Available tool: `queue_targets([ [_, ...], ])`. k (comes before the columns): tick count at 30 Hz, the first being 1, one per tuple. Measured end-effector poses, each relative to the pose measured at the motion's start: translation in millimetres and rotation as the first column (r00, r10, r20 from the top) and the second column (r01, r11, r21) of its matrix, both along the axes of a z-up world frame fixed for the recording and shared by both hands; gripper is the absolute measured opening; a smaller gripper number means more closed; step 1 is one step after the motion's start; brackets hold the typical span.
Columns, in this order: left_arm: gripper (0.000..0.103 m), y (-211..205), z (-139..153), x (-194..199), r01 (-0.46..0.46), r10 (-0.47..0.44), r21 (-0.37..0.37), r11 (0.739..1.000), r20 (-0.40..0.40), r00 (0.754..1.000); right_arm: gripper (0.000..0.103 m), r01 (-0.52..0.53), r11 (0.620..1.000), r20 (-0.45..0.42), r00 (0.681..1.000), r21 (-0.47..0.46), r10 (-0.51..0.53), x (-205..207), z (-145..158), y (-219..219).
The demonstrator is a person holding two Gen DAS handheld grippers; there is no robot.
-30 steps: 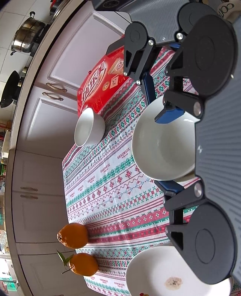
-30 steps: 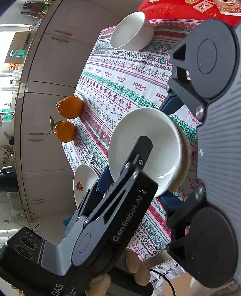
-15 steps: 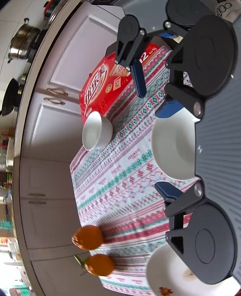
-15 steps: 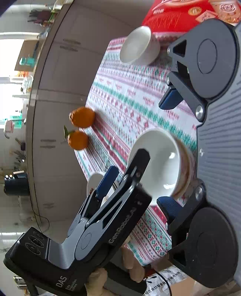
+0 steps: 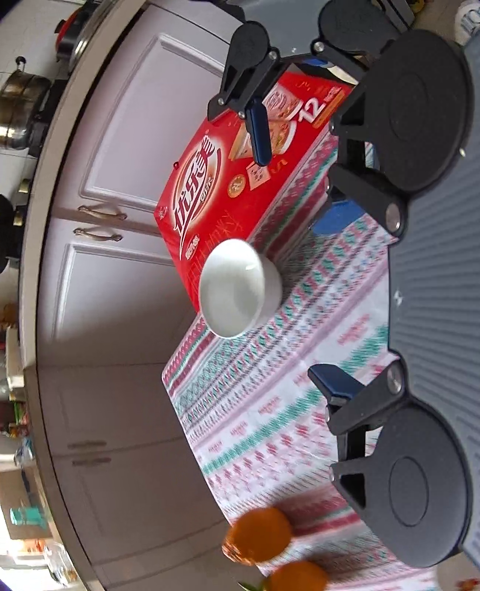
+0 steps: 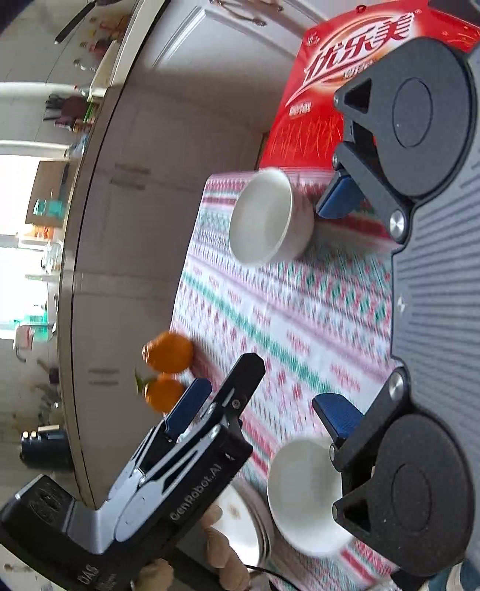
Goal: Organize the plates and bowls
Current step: 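Open both tools and lift them off the nested bowls, then grip the white bowl beside the red box rim with the left tool and lift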
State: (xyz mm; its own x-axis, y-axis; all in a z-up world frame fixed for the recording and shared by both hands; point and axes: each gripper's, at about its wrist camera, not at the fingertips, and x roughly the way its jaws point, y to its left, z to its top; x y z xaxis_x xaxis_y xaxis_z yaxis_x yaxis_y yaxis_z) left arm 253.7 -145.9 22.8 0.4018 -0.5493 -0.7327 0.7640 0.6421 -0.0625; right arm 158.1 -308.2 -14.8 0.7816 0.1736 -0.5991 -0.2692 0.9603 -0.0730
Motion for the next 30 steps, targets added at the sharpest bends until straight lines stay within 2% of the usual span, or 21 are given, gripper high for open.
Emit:
queue_targets([
  [10, 0.077, -59, -27, 61, 0.073, -0.071, 0.027, 0.997, -0.049, 0.996, 0.102, 0.039, 0.998, -0.013, 0.999, -0.043, -0.04, 64, -23, -32],
  [18, 0.075, -85, -54, 97, 0.081, -0.078, 0.033, 0.996, -0.103, 0.992, 0.102, 0.05, 0.998, -0.033, 0.998, -0.023, -0.051, 99, -42, -49],
  [22, 0.074, -91, -61, 110, 0.07, -0.068, 0.01, 0.998, -0.133, 0.989, 0.101, 0.063, 0.998, -0.033, 0.997, -0.021, -0.063, 110, -50, -54],
  [30, 0.058, -101, -66, 116, 0.078, -0.077, 0.001, 0.997, -0.151, 0.986, 0.1, 0.047, 0.999, -0.023, 0.999, -0.006, -0.047, 117, -51, -54],
])
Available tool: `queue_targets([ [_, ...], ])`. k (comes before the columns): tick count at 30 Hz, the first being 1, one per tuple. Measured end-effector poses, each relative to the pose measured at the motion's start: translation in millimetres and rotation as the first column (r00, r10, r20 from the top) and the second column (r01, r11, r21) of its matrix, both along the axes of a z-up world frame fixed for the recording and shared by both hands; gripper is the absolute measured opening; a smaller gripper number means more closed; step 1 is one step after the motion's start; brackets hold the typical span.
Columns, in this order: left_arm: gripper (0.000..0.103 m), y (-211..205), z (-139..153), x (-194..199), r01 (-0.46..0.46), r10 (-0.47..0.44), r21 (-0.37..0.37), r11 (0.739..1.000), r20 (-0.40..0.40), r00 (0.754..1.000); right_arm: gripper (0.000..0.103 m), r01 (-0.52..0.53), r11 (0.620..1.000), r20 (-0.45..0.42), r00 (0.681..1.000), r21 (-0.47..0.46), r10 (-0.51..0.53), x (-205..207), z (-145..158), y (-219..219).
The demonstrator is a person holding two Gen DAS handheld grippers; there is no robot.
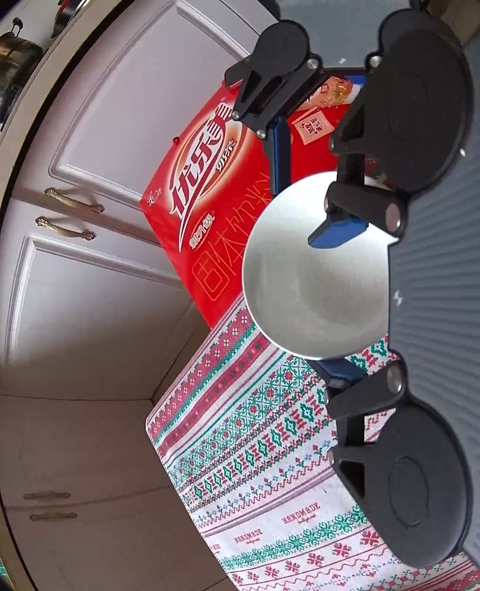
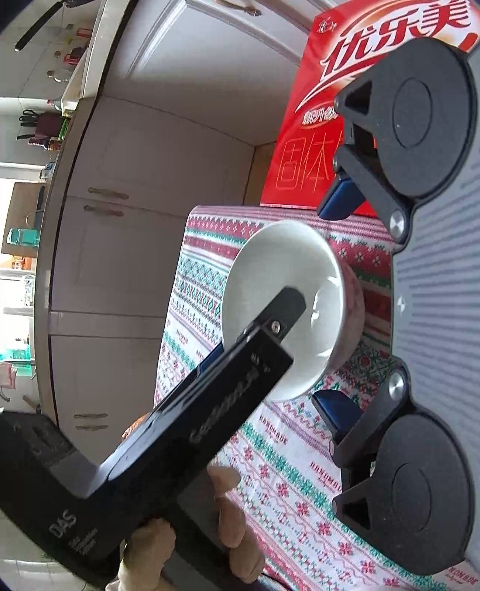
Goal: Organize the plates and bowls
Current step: 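Grip the white bowl beside the red box rim with the left tool and lift, then carry the bowl with the left tool over the nested white bowls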
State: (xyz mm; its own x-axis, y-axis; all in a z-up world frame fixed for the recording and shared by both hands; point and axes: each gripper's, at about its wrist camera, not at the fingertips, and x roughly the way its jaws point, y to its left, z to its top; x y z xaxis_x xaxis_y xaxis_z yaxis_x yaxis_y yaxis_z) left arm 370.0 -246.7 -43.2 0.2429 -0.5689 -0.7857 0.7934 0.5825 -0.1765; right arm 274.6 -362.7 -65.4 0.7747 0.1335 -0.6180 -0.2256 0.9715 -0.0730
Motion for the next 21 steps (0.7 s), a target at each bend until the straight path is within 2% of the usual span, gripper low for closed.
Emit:
queue_targets([
  [9, 0.053, -1.8, -2.2, 3.4, 0.0, 0.0, 0.014, 1.0, -0.003, 1.0, 0.093, -0.008, 1.0, 0.007, 1.0, -0.009, 0.008, 0.8, 1.4, 0.8],
  [21, 0.053, -4.8, -5.8, 6.8, 0.013, -0.013, 0.028, 1.0, -0.005, 1.0, 0.092, -0.016, 1.0, -0.011, 1.0, 0.007, 0.016, 0.2, 4.7, -1.6],
])
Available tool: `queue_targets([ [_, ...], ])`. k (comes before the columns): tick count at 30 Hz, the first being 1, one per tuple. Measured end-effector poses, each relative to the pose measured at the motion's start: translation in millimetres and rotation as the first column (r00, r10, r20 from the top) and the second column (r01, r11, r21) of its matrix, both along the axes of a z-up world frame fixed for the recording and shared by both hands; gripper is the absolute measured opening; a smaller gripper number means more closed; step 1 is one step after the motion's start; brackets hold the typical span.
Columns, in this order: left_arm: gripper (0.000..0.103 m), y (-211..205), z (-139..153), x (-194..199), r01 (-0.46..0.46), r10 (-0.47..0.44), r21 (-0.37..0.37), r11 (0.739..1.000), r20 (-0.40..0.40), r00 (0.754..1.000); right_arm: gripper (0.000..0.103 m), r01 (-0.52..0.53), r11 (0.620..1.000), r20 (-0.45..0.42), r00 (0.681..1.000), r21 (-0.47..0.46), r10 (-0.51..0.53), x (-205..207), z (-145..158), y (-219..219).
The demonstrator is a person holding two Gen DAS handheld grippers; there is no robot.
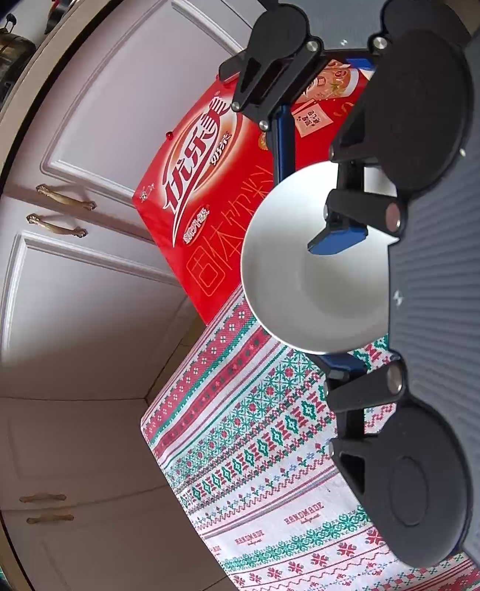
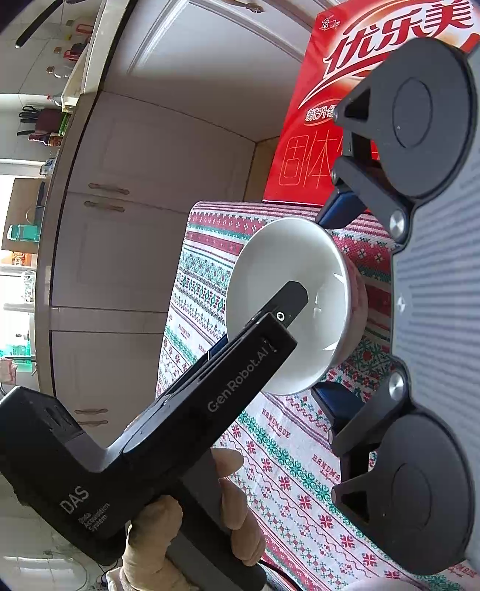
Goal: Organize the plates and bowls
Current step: 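Carry the bowl with the left tool over the nested white bowls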
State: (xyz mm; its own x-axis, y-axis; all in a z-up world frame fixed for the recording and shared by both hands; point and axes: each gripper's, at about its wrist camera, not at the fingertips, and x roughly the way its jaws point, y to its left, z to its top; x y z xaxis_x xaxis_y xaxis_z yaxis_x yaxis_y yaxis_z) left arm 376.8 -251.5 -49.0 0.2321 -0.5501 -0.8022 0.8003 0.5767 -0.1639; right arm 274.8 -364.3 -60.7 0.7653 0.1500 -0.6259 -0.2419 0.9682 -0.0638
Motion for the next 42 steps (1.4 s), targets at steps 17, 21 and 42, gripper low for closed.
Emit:
queue_targets([
  [17, 0.053, 14, 8, -17, 0.014, -0.014, 0.005, 1.0, 0.007, 1.0, 0.088, -0.016, 1.0, 0.003, 1.0, -0.013, 0.016, -15, 7, 11],
  [21, 0.053, 26, 17, -32, 0.008, -0.008, 0.002, 1.0, 0.017, 1.0, 0.088, -0.037, 0.999, 0.007, 0.999, -0.012, 0.037, -27, 15, 18],
  [42, 0.053, 84, 64, -110, -0.048, 0.05, -0.023, 0.999, 0.083, 0.995, 0.088, -0.134, 0.991, 0.0, 0.991, 0.025, 0.134, -92, 61, 62],
])
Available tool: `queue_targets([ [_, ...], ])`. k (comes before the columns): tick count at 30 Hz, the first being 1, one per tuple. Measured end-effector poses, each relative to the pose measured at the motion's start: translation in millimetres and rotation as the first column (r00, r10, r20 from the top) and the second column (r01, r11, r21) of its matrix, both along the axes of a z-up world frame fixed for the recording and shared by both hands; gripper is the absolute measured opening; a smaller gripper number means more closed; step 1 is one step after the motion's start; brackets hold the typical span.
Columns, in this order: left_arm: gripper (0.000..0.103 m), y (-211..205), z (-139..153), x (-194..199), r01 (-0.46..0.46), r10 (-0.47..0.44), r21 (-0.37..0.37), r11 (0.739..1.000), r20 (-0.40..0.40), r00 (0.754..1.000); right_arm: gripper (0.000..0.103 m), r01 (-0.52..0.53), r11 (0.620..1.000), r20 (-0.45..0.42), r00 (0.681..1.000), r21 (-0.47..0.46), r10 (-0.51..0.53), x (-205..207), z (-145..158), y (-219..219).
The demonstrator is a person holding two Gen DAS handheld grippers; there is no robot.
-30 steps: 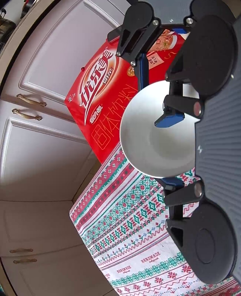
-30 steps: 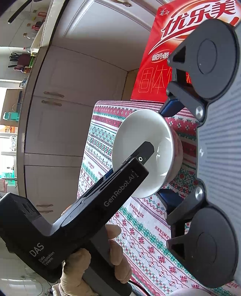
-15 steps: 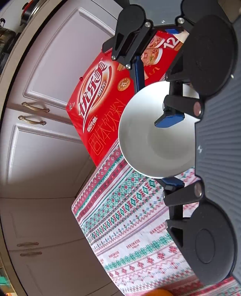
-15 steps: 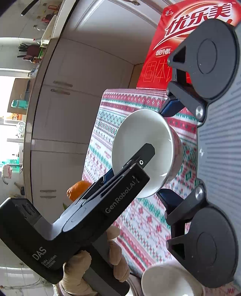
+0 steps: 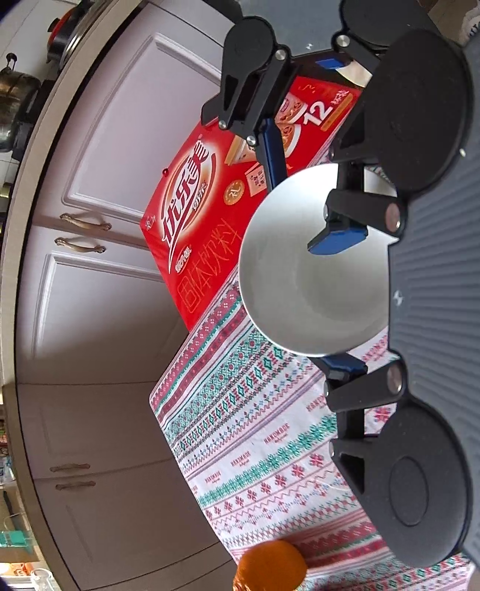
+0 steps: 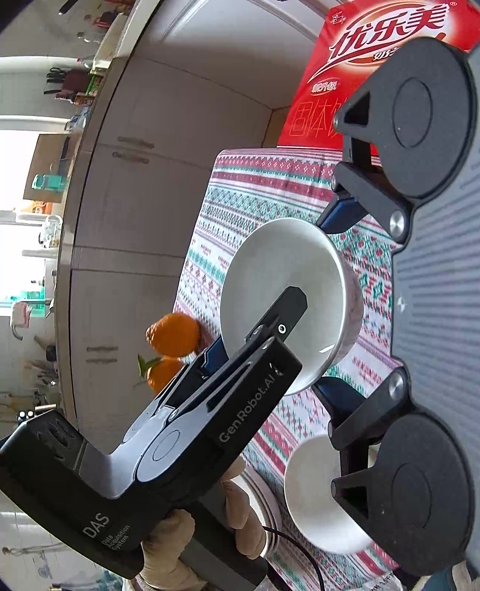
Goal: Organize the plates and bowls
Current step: 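Carry the bowl with the left tool over the nested white bowls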
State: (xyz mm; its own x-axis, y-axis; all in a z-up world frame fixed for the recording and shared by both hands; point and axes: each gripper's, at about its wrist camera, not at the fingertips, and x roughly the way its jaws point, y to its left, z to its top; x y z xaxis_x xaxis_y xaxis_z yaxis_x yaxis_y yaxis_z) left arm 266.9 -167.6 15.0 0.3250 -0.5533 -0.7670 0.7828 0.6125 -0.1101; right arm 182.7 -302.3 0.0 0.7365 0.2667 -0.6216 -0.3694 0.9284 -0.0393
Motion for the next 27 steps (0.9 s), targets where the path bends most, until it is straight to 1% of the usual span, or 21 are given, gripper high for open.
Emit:
queue_targets([
  [5, 0.053, 17, 5, -17, -0.011, 0.011, -0.019, 1.0, 0.007, 1.0, 0.088, -0.03, 1.0, 0.004, 1.0, -0.008, 0.03, -14, 6, 13],
  [13, 0.054, 48, 14, -45, -0.066, 0.067, -0.033, 0.997, 0.036, 0.997, 0.088, -0.092, 0.996, 0.016, 0.996, -0.022, 0.092, -34, 16, 37],
  [17, 0.056, 63, 18, -57, -0.094, 0.096, -0.046, 0.995, 0.047, 0.994, 0.088, -0.122, 0.992, 0.025, 0.992, -0.025, 0.122, -42, 20, 50],
  [27, 0.056, 97, 18, -80, -0.166, 0.169, -0.057, 0.984, 0.055, 0.984, 0.088, -0.198, 0.98, 0.025, 0.98, -0.031, 0.199, -52, 23, 78],
])
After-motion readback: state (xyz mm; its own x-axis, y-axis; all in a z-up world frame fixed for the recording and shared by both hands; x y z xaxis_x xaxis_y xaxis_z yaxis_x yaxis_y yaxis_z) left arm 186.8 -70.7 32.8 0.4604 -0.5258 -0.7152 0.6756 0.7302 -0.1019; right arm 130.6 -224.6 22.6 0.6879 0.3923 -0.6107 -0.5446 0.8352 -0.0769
